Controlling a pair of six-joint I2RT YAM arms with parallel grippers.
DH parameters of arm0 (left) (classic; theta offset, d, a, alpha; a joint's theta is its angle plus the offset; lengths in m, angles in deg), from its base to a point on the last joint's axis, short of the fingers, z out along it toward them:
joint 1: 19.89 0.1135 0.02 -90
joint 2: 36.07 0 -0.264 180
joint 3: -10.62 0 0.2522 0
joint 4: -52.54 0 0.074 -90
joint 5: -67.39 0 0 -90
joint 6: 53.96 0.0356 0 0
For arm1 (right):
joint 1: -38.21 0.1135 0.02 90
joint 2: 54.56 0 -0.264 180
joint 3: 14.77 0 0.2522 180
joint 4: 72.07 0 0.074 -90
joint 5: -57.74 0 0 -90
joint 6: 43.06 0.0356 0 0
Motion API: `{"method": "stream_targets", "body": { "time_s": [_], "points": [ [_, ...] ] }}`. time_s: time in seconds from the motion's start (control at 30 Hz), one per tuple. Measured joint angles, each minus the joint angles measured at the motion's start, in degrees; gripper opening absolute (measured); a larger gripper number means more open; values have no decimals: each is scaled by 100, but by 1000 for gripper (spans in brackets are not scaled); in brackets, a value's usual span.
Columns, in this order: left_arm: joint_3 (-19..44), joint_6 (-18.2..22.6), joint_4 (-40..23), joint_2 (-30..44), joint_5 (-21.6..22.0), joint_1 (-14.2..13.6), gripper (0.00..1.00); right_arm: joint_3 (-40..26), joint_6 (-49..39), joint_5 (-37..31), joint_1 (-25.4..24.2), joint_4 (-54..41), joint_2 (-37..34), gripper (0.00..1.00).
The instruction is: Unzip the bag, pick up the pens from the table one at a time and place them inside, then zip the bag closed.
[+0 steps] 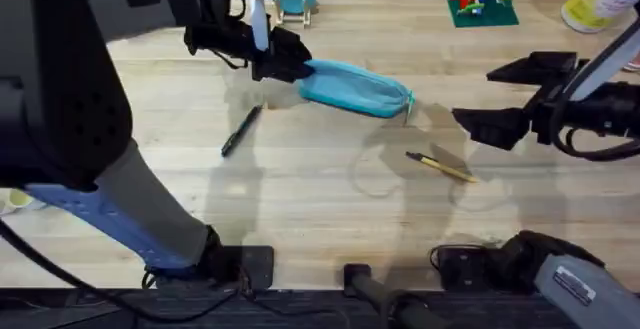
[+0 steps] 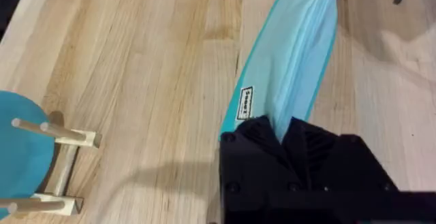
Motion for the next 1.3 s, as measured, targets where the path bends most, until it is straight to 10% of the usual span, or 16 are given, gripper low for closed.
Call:
{"method": "stream_targets", "body": {
  "time_s": [0.5,1.3],
  "points": [
    [0,0,63,2,0,-4,43,0,2,7,32,29,-261,997],
    [0,0,107,0,11,-11,43,0,304,20,1504,1862,-2353,998]
  ]
}}
